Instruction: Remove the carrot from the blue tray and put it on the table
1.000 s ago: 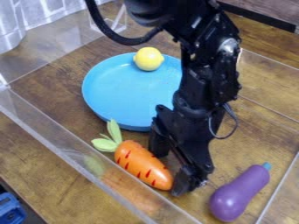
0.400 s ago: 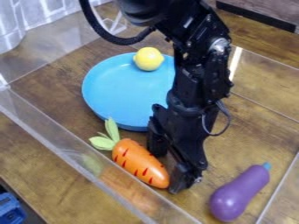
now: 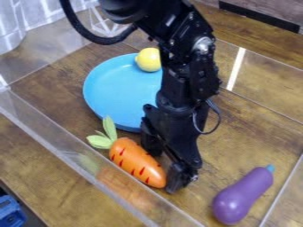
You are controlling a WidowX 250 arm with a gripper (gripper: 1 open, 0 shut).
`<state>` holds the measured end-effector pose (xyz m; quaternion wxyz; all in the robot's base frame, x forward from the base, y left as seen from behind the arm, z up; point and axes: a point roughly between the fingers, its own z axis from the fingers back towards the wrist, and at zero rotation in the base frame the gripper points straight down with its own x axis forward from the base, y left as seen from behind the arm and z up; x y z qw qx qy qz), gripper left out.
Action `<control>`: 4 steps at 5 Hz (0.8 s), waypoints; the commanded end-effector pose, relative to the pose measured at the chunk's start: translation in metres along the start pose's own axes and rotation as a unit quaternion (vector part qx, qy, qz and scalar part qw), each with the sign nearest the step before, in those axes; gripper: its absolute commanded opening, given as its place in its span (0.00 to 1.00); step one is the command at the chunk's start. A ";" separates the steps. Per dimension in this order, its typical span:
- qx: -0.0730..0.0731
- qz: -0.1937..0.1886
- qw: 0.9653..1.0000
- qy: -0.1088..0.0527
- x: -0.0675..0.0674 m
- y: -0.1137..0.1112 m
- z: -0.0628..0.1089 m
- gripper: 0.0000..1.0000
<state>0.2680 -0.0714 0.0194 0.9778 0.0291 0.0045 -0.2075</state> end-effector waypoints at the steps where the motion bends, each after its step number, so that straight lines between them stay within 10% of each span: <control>1: 0.002 0.034 0.999 -0.031 0.002 0.008 0.013 1.00; 2: 0.001 0.030 0.999 -0.034 0.004 -0.001 0.015 1.00; 3: 0.004 0.047 0.998 -0.030 0.000 -0.006 0.015 0.00; 4: 0.008 0.065 0.997 -0.027 -0.004 -0.010 0.015 0.00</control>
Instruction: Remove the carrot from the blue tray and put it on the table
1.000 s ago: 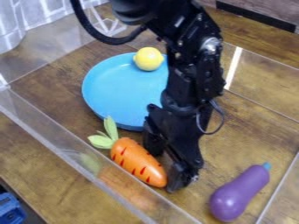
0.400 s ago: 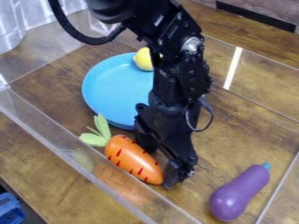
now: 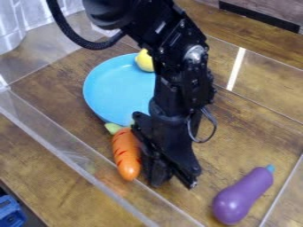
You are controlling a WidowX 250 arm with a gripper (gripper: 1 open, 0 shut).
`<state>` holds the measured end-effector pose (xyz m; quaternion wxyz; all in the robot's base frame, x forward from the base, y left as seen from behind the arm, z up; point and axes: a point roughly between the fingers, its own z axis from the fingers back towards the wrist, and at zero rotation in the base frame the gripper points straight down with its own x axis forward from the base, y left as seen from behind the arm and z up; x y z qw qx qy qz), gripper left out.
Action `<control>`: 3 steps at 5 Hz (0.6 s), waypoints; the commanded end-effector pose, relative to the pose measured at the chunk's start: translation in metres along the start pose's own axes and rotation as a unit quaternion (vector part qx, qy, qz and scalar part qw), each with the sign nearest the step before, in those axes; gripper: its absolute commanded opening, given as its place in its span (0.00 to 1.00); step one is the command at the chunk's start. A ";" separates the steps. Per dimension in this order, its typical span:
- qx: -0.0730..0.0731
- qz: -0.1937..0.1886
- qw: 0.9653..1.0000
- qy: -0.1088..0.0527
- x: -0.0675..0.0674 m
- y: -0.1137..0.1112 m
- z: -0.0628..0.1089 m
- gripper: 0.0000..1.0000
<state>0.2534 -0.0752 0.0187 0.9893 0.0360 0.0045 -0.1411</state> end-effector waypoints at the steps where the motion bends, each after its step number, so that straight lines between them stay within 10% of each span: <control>1: 0.005 -0.026 0.999 -0.030 0.005 0.008 0.026 0.00; 3: 0.012 -0.062 0.998 -0.030 0.006 0.025 0.038 0.00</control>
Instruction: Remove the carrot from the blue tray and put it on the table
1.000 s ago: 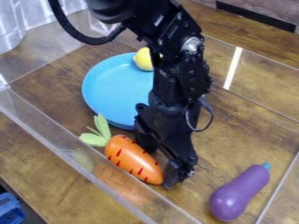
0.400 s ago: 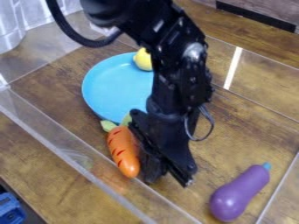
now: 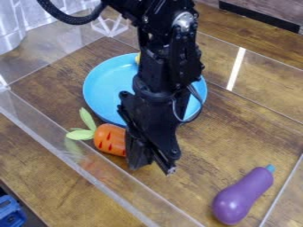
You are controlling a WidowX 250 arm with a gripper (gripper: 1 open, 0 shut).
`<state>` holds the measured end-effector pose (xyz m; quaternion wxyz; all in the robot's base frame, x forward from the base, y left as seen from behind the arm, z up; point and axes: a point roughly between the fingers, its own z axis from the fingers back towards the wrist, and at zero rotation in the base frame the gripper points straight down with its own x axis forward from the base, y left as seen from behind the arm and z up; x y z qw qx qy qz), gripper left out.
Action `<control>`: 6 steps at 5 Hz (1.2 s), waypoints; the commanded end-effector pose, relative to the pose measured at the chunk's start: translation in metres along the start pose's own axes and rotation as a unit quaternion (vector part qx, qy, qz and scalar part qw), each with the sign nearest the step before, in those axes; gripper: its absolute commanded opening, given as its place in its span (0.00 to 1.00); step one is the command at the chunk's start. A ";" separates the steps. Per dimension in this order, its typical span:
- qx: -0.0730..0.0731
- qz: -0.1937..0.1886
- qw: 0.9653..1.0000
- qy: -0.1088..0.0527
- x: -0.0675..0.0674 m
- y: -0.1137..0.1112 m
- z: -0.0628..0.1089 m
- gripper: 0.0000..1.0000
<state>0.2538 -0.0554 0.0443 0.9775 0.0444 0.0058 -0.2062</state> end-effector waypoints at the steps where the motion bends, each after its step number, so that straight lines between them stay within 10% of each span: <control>1: 0.004 0.030 0.999 -0.029 0.016 -0.004 0.005 0.00; 6: 0.008 0.070 0.997 -0.022 0.008 0.002 -0.005 0.00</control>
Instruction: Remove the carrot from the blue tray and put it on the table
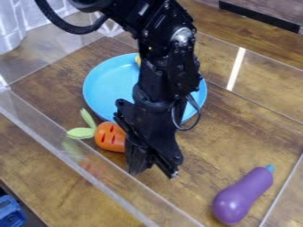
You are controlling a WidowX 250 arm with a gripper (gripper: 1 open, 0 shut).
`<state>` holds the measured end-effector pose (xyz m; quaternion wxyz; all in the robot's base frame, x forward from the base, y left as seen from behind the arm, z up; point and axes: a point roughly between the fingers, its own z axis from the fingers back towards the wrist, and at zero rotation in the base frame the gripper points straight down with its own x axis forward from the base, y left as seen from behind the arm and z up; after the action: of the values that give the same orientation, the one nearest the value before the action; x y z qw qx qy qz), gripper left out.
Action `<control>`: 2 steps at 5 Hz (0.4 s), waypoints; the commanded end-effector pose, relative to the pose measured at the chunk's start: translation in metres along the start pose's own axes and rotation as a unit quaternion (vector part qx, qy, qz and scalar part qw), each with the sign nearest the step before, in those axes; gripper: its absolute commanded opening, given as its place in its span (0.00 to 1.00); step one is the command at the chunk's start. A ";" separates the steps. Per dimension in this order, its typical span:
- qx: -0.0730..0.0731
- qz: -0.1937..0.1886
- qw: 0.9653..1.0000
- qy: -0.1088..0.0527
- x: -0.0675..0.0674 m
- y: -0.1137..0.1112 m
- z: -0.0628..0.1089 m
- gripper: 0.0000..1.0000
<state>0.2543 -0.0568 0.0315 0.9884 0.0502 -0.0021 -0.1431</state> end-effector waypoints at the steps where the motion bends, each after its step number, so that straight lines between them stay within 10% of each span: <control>1: -0.002 0.013 1.000 -0.019 0.006 0.004 0.005 0.00; 2: -0.004 -0.001 1.000 -0.021 0.008 -0.003 0.005 0.00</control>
<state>0.2537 -0.0582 0.0294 0.9889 0.0465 -0.0039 -0.1412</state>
